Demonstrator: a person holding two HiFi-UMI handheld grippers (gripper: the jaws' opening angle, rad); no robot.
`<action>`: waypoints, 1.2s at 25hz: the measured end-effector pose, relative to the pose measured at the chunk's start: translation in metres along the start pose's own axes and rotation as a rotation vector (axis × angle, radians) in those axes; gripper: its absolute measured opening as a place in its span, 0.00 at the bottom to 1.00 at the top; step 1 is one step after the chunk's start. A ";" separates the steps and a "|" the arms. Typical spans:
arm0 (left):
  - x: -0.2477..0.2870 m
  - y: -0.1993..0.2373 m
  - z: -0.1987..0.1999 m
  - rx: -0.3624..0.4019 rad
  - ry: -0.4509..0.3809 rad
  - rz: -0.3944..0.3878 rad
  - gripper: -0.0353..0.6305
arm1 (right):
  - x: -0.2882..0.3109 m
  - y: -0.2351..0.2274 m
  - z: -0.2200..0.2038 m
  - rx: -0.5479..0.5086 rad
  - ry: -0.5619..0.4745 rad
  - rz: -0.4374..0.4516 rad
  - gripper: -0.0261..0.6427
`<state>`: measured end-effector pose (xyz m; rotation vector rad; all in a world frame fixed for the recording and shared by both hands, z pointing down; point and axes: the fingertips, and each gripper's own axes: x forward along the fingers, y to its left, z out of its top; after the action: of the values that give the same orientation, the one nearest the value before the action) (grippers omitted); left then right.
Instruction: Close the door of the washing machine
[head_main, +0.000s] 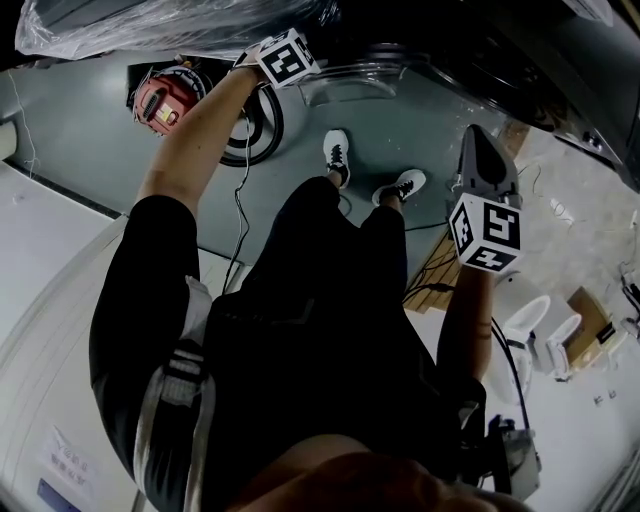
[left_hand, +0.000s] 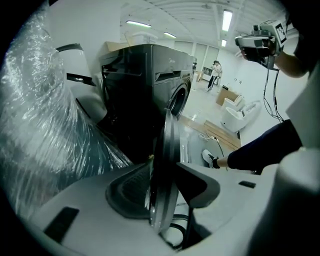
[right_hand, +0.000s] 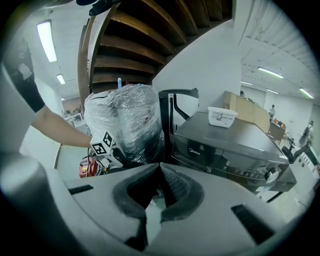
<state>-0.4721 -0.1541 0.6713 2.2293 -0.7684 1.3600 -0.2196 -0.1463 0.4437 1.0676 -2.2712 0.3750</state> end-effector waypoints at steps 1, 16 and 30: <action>0.000 -0.001 0.001 0.010 -0.001 -0.002 0.29 | -0.001 -0.001 -0.002 0.003 0.003 -0.001 0.05; 0.005 -0.031 0.000 0.018 0.046 -0.050 0.26 | -0.014 -0.007 -0.027 0.034 0.023 0.013 0.05; 0.014 -0.094 0.001 0.002 0.048 -0.096 0.26 | -0.045 -0.036 -0.050 0.068 0.018 0.011 0.05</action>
<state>-0.4057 -0.0870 0.6776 2.1973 -0.6356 1.3629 -0.1494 -0.1184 0.4556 1.0816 -2.2643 0.4680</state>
